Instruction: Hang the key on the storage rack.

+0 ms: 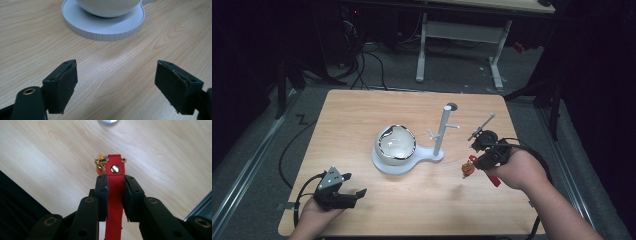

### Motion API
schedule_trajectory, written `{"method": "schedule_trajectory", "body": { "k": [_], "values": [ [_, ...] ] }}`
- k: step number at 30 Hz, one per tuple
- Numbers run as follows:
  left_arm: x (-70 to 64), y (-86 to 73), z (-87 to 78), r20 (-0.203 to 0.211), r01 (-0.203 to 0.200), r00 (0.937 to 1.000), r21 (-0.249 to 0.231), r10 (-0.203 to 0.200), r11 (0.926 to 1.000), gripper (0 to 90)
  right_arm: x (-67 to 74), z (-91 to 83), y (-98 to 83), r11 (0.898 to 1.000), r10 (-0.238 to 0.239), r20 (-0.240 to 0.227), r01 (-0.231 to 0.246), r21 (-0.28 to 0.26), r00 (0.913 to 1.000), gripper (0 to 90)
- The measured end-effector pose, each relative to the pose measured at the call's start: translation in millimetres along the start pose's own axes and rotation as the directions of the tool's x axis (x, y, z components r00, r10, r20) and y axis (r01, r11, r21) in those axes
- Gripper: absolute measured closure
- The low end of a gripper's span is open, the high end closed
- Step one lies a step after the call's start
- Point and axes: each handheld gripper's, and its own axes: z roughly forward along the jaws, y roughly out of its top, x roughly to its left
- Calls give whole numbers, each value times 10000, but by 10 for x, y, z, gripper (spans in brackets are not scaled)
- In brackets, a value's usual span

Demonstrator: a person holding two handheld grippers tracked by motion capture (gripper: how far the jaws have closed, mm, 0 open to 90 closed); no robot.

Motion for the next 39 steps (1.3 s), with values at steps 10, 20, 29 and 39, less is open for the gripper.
{"method": "schedule_trajectory", "body": {
  "k": [10,20,29,39],
  "values": [
    [0,0,1,4,0,10000,7,0,10000,192,-121,-248,176,9989,198,167,-191,-432,9997,753],
    [6,-2,-9,26,27,10000,-33,-27,10000,192,-196,-435,446,9975,279,320,-257,-655,9991,753],
    [11,-5,-15,30,41,10000,-52,-41,10000,192,-232,-396,626,9972,326,249,-308,-685,9992,752],
    [15,-12,-18,2,66,10000,-34,-66,10000,192,-273,-326,770,9975,274,281,-255,-664,9992,752]
  ]
}}
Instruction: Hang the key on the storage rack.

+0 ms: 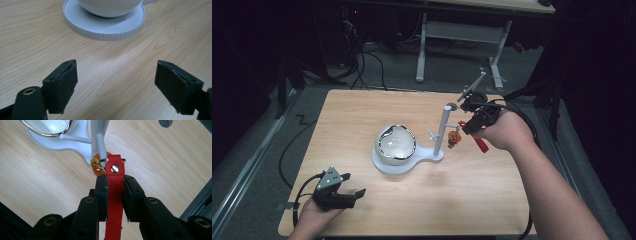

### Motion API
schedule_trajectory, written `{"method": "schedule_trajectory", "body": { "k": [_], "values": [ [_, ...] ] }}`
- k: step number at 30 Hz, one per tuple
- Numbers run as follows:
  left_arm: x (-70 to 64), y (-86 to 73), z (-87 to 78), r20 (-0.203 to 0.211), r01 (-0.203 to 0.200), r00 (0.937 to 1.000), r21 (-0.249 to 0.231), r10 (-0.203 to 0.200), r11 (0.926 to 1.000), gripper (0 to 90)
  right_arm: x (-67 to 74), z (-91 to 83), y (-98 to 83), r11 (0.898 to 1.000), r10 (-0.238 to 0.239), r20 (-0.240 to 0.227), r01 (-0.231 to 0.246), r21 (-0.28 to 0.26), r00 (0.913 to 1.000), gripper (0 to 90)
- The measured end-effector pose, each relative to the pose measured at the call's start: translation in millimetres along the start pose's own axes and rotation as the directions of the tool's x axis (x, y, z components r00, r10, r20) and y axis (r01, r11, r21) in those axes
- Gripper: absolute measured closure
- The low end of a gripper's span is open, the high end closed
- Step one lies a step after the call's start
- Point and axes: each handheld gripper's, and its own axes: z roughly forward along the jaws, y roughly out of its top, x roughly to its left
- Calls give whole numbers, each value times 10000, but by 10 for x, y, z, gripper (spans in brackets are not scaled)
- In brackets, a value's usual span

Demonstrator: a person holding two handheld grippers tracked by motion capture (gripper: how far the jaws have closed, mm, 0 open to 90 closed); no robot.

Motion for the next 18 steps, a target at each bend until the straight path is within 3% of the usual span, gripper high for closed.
{"method": "schedule_trajectory", "body": {
  "k": [13,18],
  "values": [
    [2,-5,-9,-6,13,10000,-9,-13,10000,192,15,7,63,9993,-26,105,30,-373,9999,707],
    [1,-4,-9,-2,10,10000,-13,-10,10000,192,1,-16,53,9987,-78,387,97,-491,9992,716]
  ]
}}
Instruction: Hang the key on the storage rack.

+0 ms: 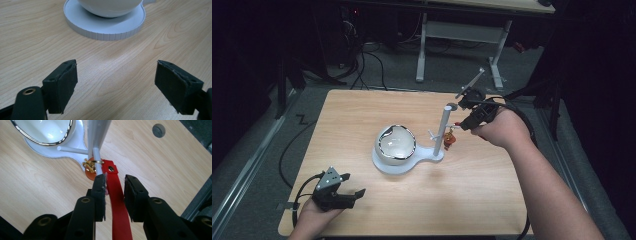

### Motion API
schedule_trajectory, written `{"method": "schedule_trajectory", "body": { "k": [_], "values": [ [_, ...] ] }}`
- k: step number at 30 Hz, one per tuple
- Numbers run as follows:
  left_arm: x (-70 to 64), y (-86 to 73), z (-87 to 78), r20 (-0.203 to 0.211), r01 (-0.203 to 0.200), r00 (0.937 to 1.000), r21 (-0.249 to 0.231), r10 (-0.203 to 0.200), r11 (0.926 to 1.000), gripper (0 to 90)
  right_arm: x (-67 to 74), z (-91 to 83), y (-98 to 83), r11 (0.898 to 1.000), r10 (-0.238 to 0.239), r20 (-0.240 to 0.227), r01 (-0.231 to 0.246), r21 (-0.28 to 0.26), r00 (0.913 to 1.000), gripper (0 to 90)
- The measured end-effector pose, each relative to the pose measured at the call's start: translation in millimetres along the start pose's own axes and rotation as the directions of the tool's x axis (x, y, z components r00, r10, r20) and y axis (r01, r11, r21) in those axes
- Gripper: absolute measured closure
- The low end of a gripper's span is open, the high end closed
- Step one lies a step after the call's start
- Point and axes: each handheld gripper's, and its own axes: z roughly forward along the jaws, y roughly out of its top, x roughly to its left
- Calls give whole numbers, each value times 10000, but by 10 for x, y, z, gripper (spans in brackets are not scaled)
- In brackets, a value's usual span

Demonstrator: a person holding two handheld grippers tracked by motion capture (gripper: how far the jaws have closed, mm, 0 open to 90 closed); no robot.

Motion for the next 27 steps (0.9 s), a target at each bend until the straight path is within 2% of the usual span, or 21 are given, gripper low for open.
{"method": "schedule_trajectory", "body": {
  "k": [1,6,14,20,24,25,27],
  "values": [
    [0,0,1,6,-3,10000,3,3,10000,192,-21,-19,-14,10000,49,135,-48,-6,9999,710],
    [-1,2,8,10,-22,10000,31,22,10000,192,-37,-41,-66,9999,157,88,-157,15,9998,709],
    [-15,7,17,-4,-89,10000,46,89,9999,192,-53,49,-228,9992,394,65,-394,-12,9992,702],
    [-21,4,26,2,-82,10000,105,82,9999,192,-76,221,-403,9971,742,11,-742,184,9972,710],
    [-27,1,36,5,-84,10000,133,84,9999,192,-33,420,-554,9959,816,-1,-816,397,9967,675],
    [-28,-1,38,5,-95,10000,145,95,9999,192,10,528,-639,9932,1037,53,-1038,534,9946,668],
    [-32,-5,41,20,-79,10000,169,78,9998,192,25,591,-682,9935,991,7,-990,563,9951,664]
  ]
}}
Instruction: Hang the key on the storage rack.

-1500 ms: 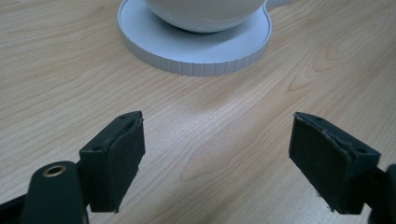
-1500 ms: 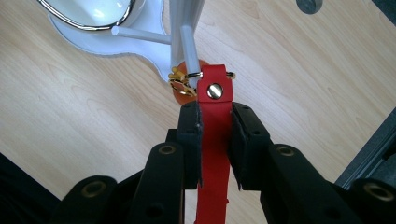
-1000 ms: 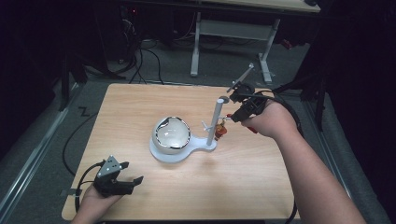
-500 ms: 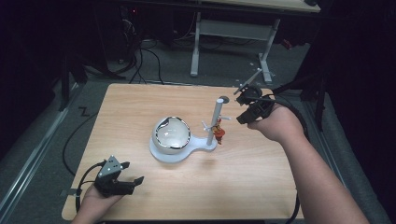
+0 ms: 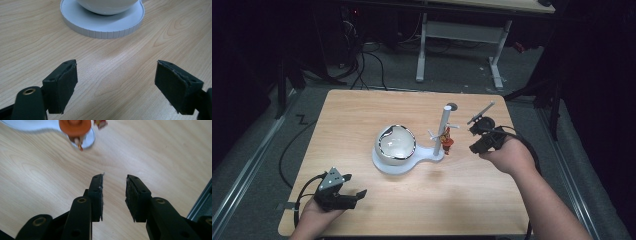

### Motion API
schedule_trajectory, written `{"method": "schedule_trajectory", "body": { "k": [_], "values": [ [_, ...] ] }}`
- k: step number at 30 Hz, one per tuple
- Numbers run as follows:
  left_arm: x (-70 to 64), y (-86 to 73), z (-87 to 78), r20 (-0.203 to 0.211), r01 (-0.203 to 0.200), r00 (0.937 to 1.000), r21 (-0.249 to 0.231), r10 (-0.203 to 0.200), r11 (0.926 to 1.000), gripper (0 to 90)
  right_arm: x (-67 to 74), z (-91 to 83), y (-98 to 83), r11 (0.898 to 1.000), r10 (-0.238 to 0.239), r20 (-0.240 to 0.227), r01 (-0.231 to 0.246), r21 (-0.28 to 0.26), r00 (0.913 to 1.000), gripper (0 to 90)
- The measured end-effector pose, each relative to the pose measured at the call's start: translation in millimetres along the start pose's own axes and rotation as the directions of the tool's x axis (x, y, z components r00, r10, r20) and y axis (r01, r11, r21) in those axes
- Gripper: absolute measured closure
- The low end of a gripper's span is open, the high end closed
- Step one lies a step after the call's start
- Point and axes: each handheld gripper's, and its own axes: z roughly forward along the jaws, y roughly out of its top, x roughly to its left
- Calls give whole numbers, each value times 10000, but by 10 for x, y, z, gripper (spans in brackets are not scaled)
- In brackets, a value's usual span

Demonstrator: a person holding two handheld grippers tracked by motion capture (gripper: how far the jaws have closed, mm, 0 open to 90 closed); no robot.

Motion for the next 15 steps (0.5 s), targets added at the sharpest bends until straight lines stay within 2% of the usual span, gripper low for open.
{"method": "schedule_trajectory", "body": {
  "k": [5,6,8,11,12,13,15],
  "values": [
    [3,-4,0,5,-44,10000,48,44,10000,192,86,265,-229,9999,-33,-214,35,106,9998,645],
    [4,-5,2,4,-44,10000,60,44,10000,192,141,363,-329,9999,-23,-206,26,132,9998,624],
    [4,-6,6,9,-38,10000,72,38,10000,192,164,408,-382,9999,-42,-174,44,106,9998,609],
    [-3,-9,12,27,-62,10000,101,62,9999,192,252,519,-547,9995,247,-226,-251,-197,9994,543],
    [-5,-11,15,31,-62,10000,111,62,9999,192,306,582,-659,9985,335,-224,-344,-418,9992,527],
    [-5,-12,17,39,-67,10000,134,66,9999,192,306,582,-659,9985,335,-224,-344,-418,9992,527],
    [-7,-14,22,40,-71,10000,159,71,9998,192,358,634,-769,9961,507,-134,-515,-721,9986,517]
  ]
}}
